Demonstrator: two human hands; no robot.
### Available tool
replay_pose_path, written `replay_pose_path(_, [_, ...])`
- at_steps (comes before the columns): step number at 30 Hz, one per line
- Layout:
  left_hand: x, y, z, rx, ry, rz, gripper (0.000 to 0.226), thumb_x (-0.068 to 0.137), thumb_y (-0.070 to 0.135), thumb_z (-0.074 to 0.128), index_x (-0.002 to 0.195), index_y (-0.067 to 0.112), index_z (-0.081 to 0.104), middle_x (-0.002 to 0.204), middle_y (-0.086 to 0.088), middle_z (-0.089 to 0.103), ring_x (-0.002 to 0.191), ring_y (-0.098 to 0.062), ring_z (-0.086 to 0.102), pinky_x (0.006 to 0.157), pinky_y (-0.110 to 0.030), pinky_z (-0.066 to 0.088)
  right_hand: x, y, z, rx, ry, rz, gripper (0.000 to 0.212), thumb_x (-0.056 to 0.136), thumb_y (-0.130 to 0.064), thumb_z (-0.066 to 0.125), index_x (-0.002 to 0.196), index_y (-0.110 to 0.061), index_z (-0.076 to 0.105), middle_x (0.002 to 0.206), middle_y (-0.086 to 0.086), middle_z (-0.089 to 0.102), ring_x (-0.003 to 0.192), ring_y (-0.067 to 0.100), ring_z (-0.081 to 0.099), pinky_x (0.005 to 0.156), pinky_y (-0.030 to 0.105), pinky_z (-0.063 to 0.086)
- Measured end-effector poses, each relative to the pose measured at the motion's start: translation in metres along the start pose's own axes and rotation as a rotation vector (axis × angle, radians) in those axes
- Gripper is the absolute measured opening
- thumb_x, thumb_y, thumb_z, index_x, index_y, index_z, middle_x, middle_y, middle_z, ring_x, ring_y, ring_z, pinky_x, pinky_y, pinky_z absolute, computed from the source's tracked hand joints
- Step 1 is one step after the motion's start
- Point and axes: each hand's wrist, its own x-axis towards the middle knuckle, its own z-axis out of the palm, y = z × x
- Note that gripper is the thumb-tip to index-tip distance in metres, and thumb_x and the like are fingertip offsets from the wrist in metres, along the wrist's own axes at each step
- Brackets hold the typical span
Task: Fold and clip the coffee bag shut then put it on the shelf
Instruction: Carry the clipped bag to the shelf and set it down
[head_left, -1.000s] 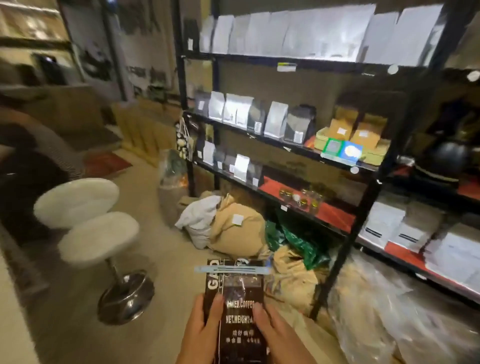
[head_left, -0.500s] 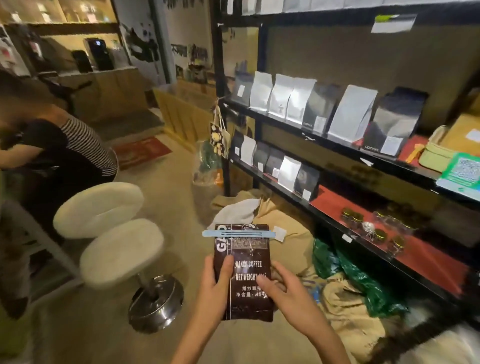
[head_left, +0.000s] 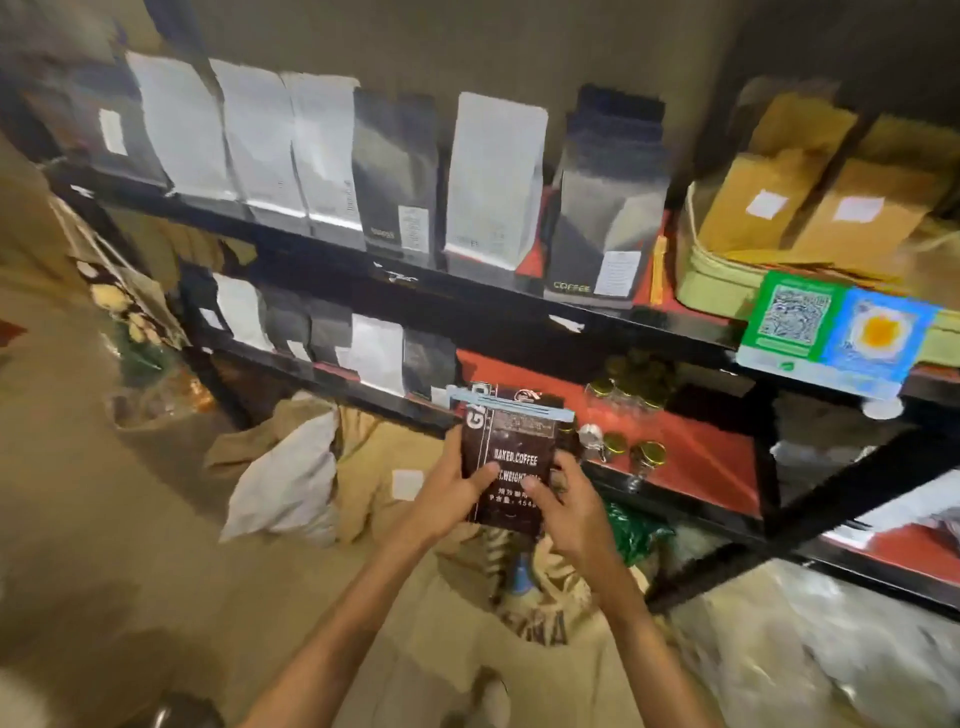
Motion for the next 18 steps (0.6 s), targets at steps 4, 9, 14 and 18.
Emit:
replay_pose_path(4, [0.083, -0.004, 0.000, 0.108, 0.034, -0.052, 0.055, 0.089, -0.001, 0.061, 0.139, 0.004, 0.038, 0.134, -0.014, 0.057, 0.125, -0.027, 0.053, 0.106, -0.035, 0.042, 0.071, 0.007, 0.023, -0.074, 0.118, 0.014, 0.039, 0.093, -0.032, 0.065, 0.129, -0.029, 0.052, 0.105, -0.014, 0.073, 0.097, 0.014, 0.072, 0.087, 0.048, 0.060])
replay_pose_path(9, [0.173, -0.042, -0.010, 0.273, 0.188, -0.087, 0.049, 0.087, 0.012, 0.067, 0.133, 0.008, 0.048, 0.126, -0.018, 0.056, 0.119, -0.033, 0.041, 0.101, -0.039, 0.035, 0.163, 0.026, 0.067, -0.169, 0.208, 0.002, 0.045, 0.098, -0.017, 0.063, 0.140, -0.008, 0.049, 0.139, 0.015, 0.056, 0.128, 0.032, 0.055, 0.104, 0.052, 0.048])
replay_pose_path(14, [0.226, -0.097, -0.027, 0.302, 0.203, -0.044, 0.042, 0.088, 0.017, 0.068, 0.127, 0.014, 0.052, 0.115, -0.012, 0.057, 0.094, -0.012, 0.041, 0.087, -0.025, 0.037, 0.223, 0.072, 0.109, -0.095, 0.369, -0.021, 0.045, 0.094, -0.011, 0.068, 0.138, -0.012, 0.056, 0.127, 0.003, 0.062, 0.118, 0.019, 0.062, 0.096, 0.021, 0.048])
replay_pose_path(18, [0.235, -0.124, -0.030, 0.286, 0.258, 0.090, 0.031, 0.089, 0.020, 0.067, 0.116, 0.027, 0.055, 0.104, 0.016, 0.061, 0.093, 0.000, 0.058, 0.082, -0.014, 0.040, 0.239, 0.105, 0.131, -0.151, 0.481, -0.084, 0.044, 0.093, -0.001, 0.068, 0.134, -0.014, 0.061, 0.120, -0.002, 0.062, 0.110, 0.008, 0.058, 0.096, 0.011, 0.041])
